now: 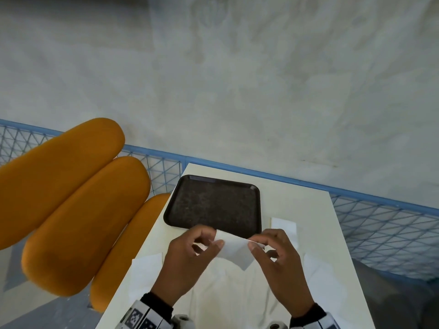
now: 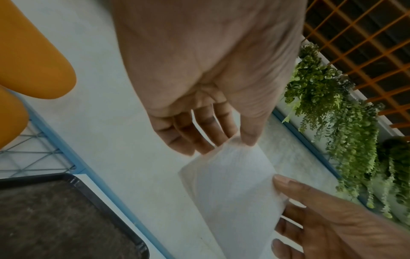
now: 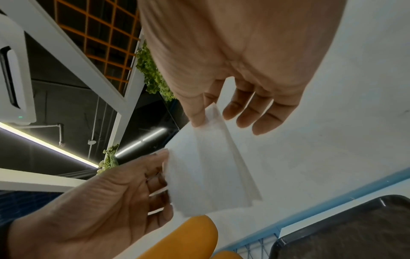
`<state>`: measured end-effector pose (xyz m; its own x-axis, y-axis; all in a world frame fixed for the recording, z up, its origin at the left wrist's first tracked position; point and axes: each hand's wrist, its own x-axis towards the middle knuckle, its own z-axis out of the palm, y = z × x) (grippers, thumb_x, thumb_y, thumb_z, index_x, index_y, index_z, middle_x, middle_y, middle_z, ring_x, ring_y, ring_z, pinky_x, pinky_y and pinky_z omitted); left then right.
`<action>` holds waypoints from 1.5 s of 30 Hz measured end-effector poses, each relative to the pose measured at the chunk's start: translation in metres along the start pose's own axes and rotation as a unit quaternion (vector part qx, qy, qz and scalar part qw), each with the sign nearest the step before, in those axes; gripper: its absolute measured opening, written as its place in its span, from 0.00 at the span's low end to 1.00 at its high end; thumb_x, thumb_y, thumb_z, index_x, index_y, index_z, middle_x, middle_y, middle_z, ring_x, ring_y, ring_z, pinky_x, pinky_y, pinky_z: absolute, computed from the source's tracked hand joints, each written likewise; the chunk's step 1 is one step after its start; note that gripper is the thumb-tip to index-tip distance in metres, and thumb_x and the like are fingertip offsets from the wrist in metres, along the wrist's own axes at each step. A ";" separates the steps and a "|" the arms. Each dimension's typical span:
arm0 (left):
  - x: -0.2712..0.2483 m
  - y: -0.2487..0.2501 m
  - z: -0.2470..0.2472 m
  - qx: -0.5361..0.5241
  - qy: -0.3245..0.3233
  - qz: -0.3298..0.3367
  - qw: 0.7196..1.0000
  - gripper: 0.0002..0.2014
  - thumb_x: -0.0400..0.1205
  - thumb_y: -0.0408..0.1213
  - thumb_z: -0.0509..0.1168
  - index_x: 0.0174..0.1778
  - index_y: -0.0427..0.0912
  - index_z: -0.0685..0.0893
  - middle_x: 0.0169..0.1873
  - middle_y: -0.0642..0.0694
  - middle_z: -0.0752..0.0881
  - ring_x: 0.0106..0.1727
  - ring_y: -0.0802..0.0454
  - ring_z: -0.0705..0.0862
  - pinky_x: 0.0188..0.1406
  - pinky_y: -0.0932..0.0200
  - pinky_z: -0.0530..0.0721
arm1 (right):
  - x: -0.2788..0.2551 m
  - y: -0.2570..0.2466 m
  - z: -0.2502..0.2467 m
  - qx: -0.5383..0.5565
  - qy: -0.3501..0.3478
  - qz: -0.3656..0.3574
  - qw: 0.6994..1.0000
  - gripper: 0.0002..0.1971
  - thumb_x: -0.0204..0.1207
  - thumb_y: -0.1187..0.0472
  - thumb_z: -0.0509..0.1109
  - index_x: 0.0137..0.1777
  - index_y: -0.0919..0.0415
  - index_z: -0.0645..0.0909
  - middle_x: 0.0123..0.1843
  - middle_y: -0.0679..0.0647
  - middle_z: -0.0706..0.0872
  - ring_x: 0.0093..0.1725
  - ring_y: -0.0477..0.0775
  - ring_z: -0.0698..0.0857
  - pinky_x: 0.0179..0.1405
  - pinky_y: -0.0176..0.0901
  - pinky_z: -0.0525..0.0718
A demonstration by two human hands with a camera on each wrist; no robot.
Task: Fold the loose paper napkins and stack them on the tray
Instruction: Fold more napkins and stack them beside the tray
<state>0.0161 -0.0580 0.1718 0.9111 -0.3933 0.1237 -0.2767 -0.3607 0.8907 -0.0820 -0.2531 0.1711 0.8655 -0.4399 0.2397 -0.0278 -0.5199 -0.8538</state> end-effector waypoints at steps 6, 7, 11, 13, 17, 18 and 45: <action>0.009 0.013 0.019 -0.028 -0.080 -0.005 0.996 0.18 0.73 0.64 0.66 0.60 0.73 0.77 0.53 0.81 0.79 0.58 0.63 0.83 0.45 0.77 0.81 | 0.007 0.012 -0.017 0.064 -0.105 0.022 0.992 0.02 0.81 0.55 0.73 0.49 0.49 0.88 0.48 0.43 0.90 0.49 0.47 0.87 0.45 0.31 0.82; 0.011 0.014 0.024 -0.028 -0.076 -0.008 0.997 0.13 0.75 0.61 0.67 0.55 0.69 0.81 0.48 0.77 0.83 0.54 0.61 0.85 0.42 0.77 0.82 | 0.008 0.014 -0.019 0.068 -0.112 0.025 0.991 0.02 0.81 0.55 0.73 0.49 0.48 0.88 0.47 0.42 0.90 0.47 0.46 0.87 0.44 0.29 0.80; 0.013 0.017 0.038 -0.006 -0.065 0.014 0.998 0.04 0.81 0.51 0.70 0.44 0.65 0.81 0.39 0.81 0.83 0.51 0.76 0.81 0.38 0.80 0.80 | 0.015 0.029 -0.027 0.062 -0.113 0.010 0.992 0.02 0.81 0.54 0.73 0.50 0.48 0.87 0.48 0.43 0.90 0.50 0.47 0.87 0.45 0.32 0.82; 0.012 0.021 0.044 0.002 -0.071 0.029 0.997 0.06 0.81 0.50 0.70 0.43 0.65 0.79 0.39 0.86 0.80 0.51 0.81 0.80 0.38 0.81 0.79 | 0.019 0.031 -0.028 0.064 -0.138 -0.008 0.988 0.05 0.80 0.51 0.73 0.53 0.47 0.87 0.50 0.41 0.90 0.52 0.48 0.87 0.48 0.35 0.84; 0.019 0.028 0.052 0.046 -0.063 0.058 0.995 0.08 0.83 0.46 0.70 0.44 0.66 0.80 0.35 0.73 0.85 0.43 0.68 0.85 0.37 0.80 0.79 | 0.034 0.025 -0.025 0.025 -0.140 -0.085 0.986 0.03 0.80 0.52 0.75 0.48 0.50 0.88 0.46 0.41 0.90 0.48 0.44 0.88 0.47 0.37 0.85; 0.019 0.027 0.052 0.037 -0.055 0.077 0.995 0.09 0.83 0.43 0.71 0.43 0.66 0.83 0.37 0.73 0.86 0.43 0.68 0.86 0.38 0.79 0.80 | 0.038 0.025 -0.025 0.014 -0.136 -0.102 0.985 0.02 0.80 0.55 0.75 0.47 0.51 0.88 0.44 0.41 0.90 0.47 0.43 0.88 0.47 0.38 0.84; 0.018 -0.028 0.112 -0.098 -0.047 -0.243 0.964 0.09 0.81 0.37 0.74 0.38 0.37 0.85 0.31 0.49 0.88 0.35 0.53 0.86 0.37 0.64 0.87 | 0.024 0.133 -0.026 0.273 -0.112 0.249 0.923 0.03 0.78 0.70 0.75 0.43 0.64 0.88 0.41 0.57 0.90 0.42 0.52 0.88 0.45 0.45 0.88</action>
<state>0.0055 -0.1499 0.1001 0.8844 -0.2963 -0.3605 0.2471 -0.3579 0.9005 -0.0775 -0.3518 0.0756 0.8965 -0.3312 -0.2942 -0.2465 0.1789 -0.9525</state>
